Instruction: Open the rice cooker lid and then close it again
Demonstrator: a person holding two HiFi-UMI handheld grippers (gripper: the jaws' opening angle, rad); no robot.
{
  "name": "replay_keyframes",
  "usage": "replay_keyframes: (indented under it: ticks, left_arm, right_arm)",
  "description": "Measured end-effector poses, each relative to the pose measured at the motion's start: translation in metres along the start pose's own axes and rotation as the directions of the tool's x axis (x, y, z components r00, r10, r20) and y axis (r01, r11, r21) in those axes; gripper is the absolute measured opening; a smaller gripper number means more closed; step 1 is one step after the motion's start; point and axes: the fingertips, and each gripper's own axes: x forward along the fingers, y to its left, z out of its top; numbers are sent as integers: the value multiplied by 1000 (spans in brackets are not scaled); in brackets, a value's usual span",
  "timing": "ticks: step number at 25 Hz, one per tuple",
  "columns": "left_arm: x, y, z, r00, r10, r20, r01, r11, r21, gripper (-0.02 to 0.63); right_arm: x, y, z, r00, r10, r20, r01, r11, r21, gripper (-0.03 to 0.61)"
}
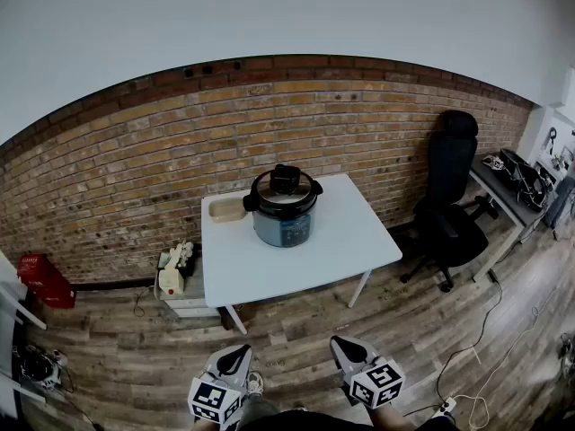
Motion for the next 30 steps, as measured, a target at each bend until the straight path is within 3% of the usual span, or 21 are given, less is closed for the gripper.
replay_keyframes:
  ticks: [11,16,17,19,22,30]
  left_arm:
    - [6,-3,7,1000,-8,-2,8,1000,-1,-2]
    - [10,-1,14,998,-47,44,48,998,-35,0]
    - [14,3,18,996,-55,64,58,997,-45,26]
    - [23,15,23,994,-59,97,64,997,-52,120]
    - [41,30,25,990,-86,110,91,995,-41,163]
    - [107,98,38,978,-163,129,173,982,-76,213]
  right_arm:
    - [3,3,7,1000,26,3,-26,999,-18,5]
    - [9,7,20,994,74,81,-76,997,24,6]
    - [13,7,23,993,74,97,-77,997,28,6]
    - [23,3,28,991,61,117,-65,997,30,71]
    - [38,-7,33,991,30,130,-37,998,48,183]
    - [100,-33,53,991,-58,120,46,994,97,215]
